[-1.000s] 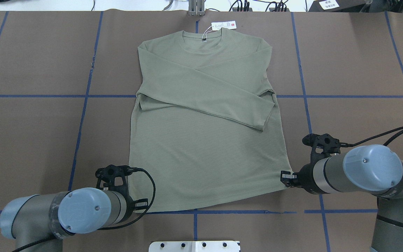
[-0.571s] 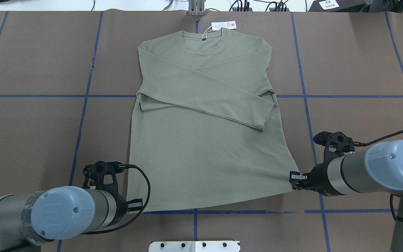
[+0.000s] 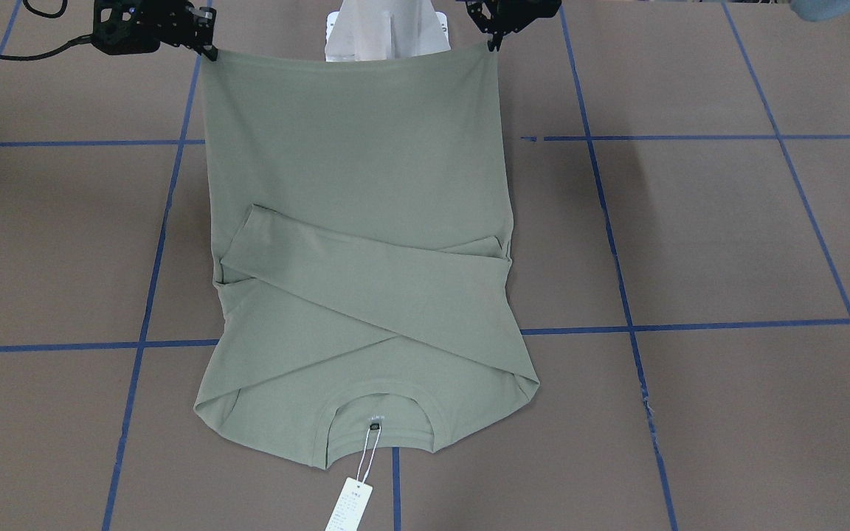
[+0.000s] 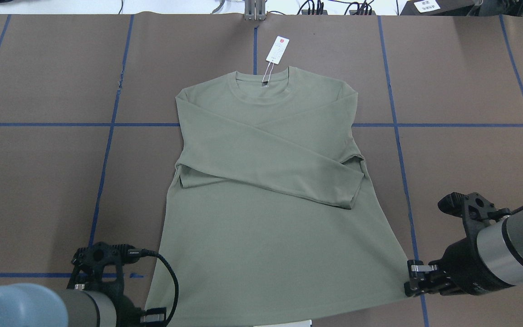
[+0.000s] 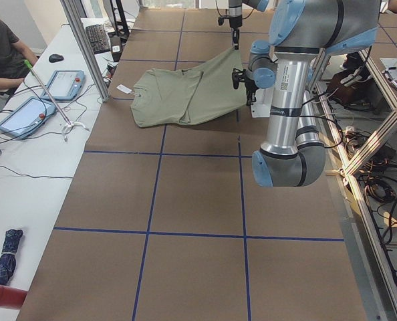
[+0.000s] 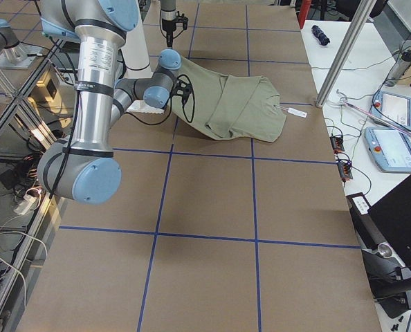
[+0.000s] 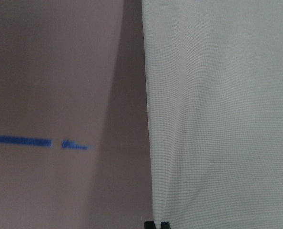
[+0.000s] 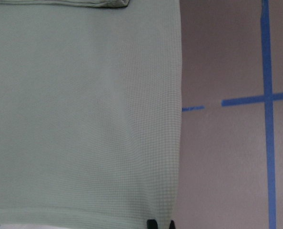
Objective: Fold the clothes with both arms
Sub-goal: 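Lift the hem with both grippers and fold it toward the collar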
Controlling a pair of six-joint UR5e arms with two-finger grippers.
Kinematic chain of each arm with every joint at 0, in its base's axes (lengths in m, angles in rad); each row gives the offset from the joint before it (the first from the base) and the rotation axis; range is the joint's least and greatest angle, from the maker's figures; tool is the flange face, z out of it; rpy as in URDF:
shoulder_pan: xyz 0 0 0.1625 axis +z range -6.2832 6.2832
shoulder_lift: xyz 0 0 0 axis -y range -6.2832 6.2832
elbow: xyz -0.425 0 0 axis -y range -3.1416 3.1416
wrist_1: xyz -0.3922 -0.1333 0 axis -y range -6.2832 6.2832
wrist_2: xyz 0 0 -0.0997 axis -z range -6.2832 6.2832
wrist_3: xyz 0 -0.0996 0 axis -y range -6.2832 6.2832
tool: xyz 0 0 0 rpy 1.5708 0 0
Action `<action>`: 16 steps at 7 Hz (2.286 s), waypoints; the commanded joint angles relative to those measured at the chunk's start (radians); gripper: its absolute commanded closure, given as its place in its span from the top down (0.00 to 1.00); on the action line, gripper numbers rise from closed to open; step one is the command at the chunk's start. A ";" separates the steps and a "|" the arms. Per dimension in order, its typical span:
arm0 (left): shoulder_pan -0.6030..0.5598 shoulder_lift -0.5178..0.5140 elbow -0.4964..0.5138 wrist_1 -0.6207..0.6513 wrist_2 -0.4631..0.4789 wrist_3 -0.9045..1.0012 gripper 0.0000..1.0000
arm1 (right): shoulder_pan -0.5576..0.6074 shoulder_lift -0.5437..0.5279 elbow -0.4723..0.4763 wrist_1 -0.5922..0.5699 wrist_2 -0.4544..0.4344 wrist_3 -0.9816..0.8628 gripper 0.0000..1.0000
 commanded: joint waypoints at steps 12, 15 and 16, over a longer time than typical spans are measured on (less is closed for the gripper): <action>-0.668 -0.275 0.633 -0.344 -0.137 0.363 0.00 | 0.450 0.608 -0.635 0.009 -0.057 -0.144 0.00; -0.685 -0.302 0.879 -0.625 -0.130 0.362 0.00 | 0.449 0.709 -0.828 0.010 -0.115 -0.152 0.00; -0.692 -0.304 0.902 -0.644 -0.129 0.363 0.00 | 0.449 0.723 -0.860 0.010 -0.115 -0.152 0.00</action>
